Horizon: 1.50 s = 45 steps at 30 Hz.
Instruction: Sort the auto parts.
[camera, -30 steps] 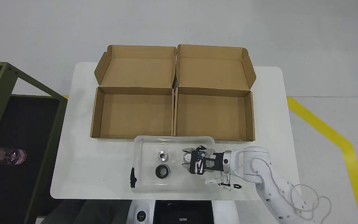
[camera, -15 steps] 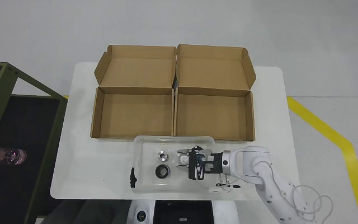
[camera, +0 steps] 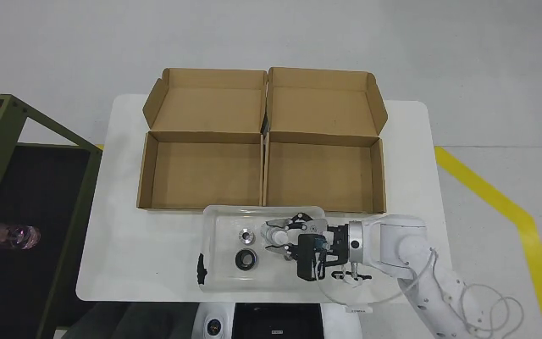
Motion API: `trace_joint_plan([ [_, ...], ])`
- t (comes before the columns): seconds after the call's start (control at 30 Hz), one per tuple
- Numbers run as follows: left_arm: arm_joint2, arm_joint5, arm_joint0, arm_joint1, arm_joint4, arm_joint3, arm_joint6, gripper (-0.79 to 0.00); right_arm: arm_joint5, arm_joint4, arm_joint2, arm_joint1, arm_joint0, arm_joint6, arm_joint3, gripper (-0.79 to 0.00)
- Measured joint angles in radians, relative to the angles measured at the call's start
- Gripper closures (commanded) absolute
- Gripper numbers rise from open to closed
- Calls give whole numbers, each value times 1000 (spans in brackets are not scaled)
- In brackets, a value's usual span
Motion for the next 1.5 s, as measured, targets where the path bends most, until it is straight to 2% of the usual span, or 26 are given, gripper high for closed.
trace_joint_plan([
  [0.33, 0, 0, 0, 0, 0, 0, 0, -785, 3, 12, 46, 8, 42, -60, -26, 0],
  [0.7, 0, 0, 0, 0, 0, 0, 0, -785, 31, 51, 53, 7, 120, -112, 27, 0],
  [1.03, 0, 0, 0, 0, 0, 0, 0, -785, 32, 100, 28, 3, 199, -101, 141, 0],
  [1.5, 0, 0, 0, 0, 0, 0, 0, -785, 66, 178, -39, -15, 344, -50, 400, 0],
])
